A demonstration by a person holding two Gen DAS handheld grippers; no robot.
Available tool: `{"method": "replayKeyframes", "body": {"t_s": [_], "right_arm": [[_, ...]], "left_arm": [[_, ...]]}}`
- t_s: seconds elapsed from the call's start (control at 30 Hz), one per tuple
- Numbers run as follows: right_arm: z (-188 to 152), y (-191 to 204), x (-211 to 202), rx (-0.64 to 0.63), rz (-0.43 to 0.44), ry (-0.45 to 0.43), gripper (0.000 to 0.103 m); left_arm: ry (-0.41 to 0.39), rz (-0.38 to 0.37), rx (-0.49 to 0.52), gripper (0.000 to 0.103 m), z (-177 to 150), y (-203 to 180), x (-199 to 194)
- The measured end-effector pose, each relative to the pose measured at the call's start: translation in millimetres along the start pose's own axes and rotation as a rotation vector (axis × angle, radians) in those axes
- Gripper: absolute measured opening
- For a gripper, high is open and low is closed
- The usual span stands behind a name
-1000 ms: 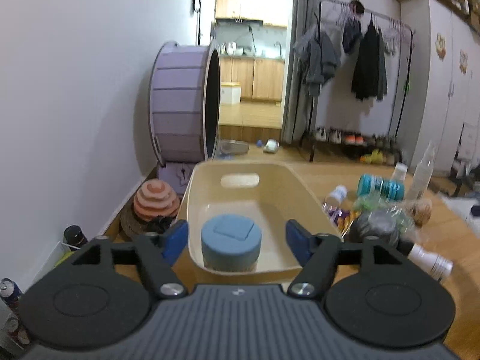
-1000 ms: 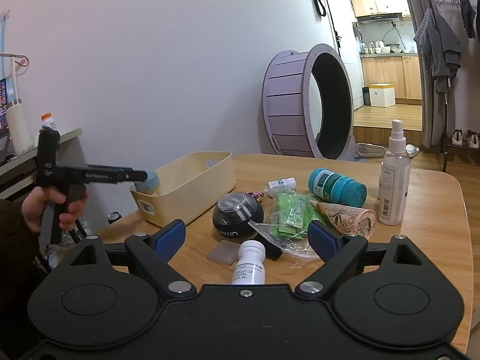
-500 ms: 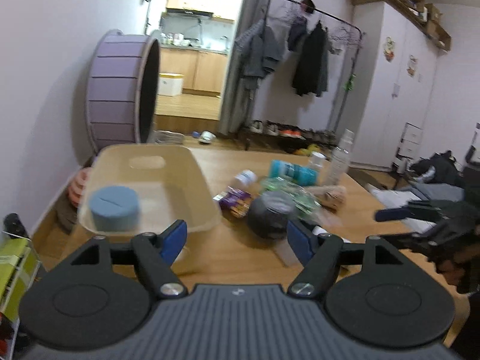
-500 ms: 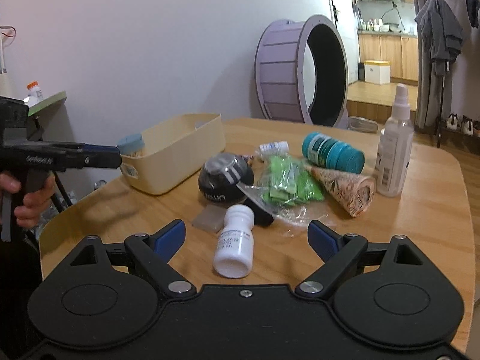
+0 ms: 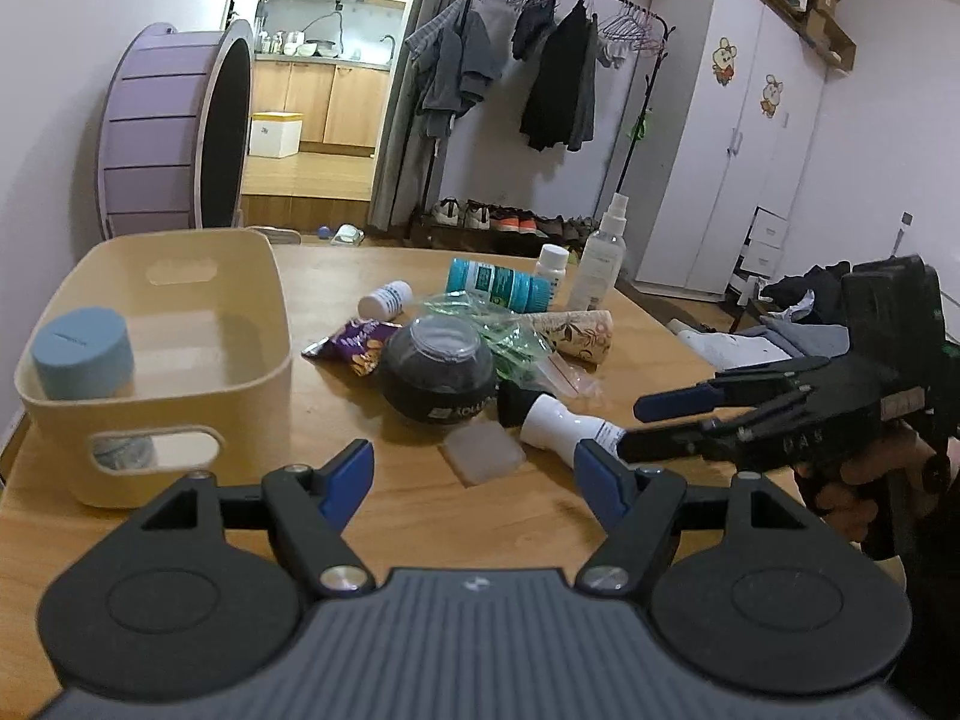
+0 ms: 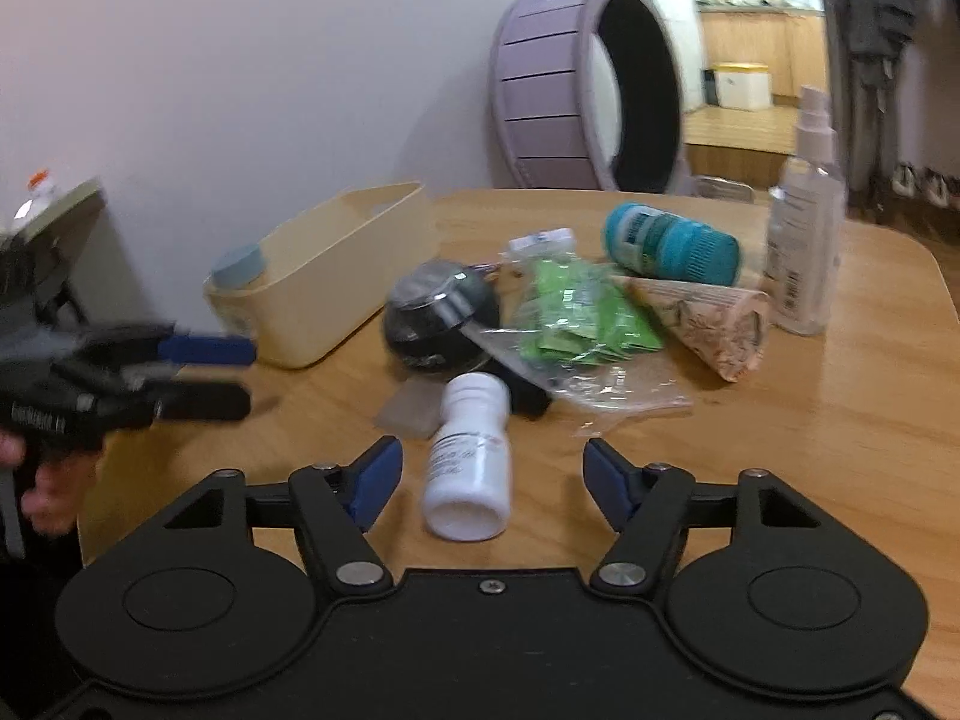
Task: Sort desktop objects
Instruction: 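Grasp the white pill bottle with the right gripper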
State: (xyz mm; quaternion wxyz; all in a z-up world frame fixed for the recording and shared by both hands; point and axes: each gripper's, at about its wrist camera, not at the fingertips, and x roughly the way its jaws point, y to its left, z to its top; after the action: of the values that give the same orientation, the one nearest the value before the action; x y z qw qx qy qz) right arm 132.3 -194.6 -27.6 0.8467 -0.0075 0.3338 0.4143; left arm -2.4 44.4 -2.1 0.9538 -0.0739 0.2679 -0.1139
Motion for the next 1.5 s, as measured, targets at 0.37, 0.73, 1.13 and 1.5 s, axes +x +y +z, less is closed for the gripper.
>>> {"method": "replayKeyframes", "body": {"t_s": [0.37, 0.73, 1.13, 1.5], "right_arm": [[-1, 4, 12, -0.009, 0.031, 0.051, 0.035], [-12, 23, -5, -0.087, 0.044, 0.092, 0.035], [5, 39, -4, -0.209, -0.028, 0.039, 0.051], [7, 53, 29, -0.298, -0.062, 0.111, 0.048]], "left_arm": [[0.002, -0.006, -0.002, 0.073, -5, -7, -1], [0.03, -0.023, -0.012, 0.073, -5, -11, 7], [0.023, -0.022, -0.034, 0.073, 0, -12, 8], [0.015, -0.01, -0.05, 0.073, 1, -5, 3]]}}
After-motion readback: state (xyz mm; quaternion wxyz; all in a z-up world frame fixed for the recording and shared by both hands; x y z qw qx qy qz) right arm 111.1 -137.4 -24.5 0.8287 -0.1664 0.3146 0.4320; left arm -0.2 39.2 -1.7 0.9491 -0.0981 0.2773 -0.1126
